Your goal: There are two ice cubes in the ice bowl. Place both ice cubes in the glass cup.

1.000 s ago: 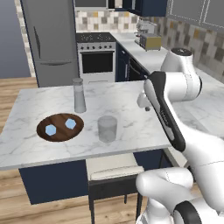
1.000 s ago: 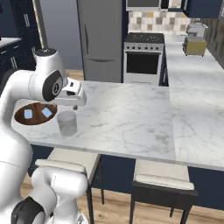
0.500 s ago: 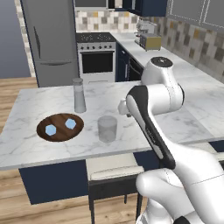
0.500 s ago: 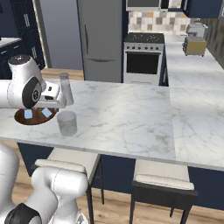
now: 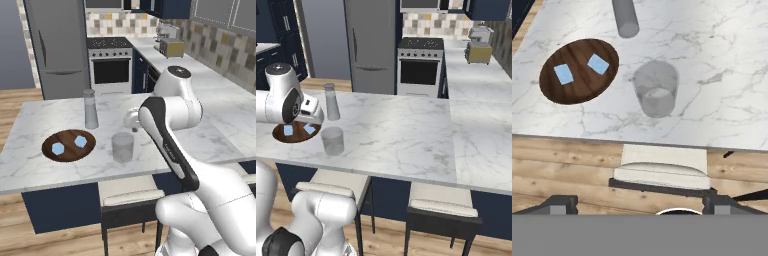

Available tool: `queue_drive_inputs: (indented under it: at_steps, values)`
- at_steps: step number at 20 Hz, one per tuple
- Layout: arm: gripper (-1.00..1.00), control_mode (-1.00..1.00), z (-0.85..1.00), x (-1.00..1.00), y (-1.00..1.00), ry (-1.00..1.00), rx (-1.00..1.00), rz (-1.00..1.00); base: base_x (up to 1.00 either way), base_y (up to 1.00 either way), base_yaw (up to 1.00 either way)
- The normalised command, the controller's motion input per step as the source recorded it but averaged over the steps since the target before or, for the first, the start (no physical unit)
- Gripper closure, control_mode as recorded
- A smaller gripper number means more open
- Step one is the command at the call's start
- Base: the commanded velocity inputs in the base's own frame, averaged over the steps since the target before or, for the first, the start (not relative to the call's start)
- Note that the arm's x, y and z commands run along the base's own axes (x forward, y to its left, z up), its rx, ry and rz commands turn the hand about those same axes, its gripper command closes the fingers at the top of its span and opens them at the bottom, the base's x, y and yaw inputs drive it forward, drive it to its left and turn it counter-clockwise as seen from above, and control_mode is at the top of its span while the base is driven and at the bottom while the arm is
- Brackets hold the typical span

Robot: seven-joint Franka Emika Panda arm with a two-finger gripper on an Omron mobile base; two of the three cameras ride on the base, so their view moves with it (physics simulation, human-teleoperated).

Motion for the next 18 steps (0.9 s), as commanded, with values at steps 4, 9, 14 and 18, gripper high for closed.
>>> queue_drive_inputs:
  at_steps: [4, 9, 14, 18]
  values:
    - [-1.00, -1.00, 0.00, 0.09, 0.26, 0.03, 0.03, 0.00, 0.00, 0.00, 0.00]
    - [-1.00, -1.00, 0.00, 0.23, 0.84, 0.07, -0.04, 0.00, 0.00, 0.00, 0.00]
    - [-1.00, -1.00, -0.01, 0.23, 0.97, 0.09, -0.07, -0.02, 0.00, 0.00, 0.00]
    - [-1.00, -1.00, 0.00, 0.52, 0.89, 0.08, -0.16, -0.04, 0.00, 0.00, 0.00]
